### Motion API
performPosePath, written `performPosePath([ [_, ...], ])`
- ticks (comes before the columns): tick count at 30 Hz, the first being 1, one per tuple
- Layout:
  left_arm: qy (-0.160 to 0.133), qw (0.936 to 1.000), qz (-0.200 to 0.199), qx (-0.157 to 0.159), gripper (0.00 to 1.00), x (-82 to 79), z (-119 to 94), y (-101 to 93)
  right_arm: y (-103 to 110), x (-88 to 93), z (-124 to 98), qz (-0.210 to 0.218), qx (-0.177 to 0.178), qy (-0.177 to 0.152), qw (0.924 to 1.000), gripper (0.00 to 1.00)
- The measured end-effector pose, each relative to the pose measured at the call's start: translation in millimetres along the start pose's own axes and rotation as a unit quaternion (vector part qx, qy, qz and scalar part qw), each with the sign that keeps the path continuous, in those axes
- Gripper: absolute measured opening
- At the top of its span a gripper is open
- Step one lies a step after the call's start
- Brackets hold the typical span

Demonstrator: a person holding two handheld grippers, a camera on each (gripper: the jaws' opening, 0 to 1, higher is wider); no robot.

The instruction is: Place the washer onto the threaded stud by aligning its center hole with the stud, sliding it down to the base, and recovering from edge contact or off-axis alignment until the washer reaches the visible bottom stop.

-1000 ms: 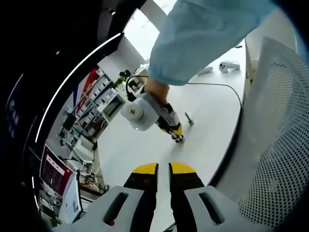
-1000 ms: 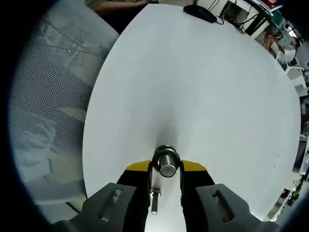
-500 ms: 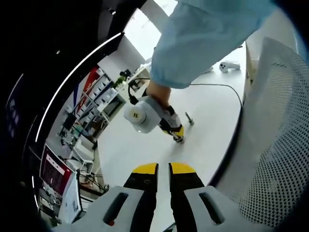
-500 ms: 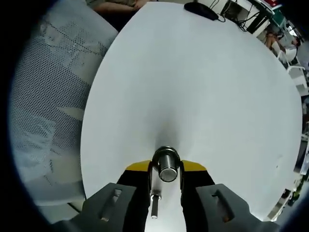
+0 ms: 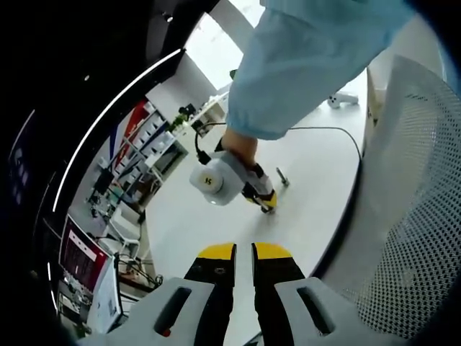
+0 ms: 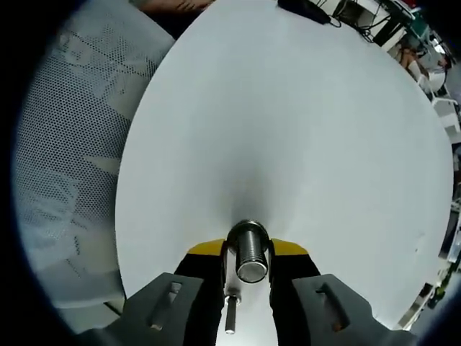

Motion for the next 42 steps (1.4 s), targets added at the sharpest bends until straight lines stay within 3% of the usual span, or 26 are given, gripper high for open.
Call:
performPosePath([
  [42,0.008,0.9999,0.006,0.012,0.06,1.3,2.1,-2.8,2.0,0.1,2.2,0.006,0.012,0.006,0.9999,0.24],
])
Point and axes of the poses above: the point that each gripper's makers call its tool centre point, and the gripper's own axes: z roughly forward along the fingers, y roughly to its left, x roughly out of its underside, the point moved 9 cm from there along -z, roughly backward along the fingers, and after that the axes turned 4 degrees about -x, right-handed, at the moved point
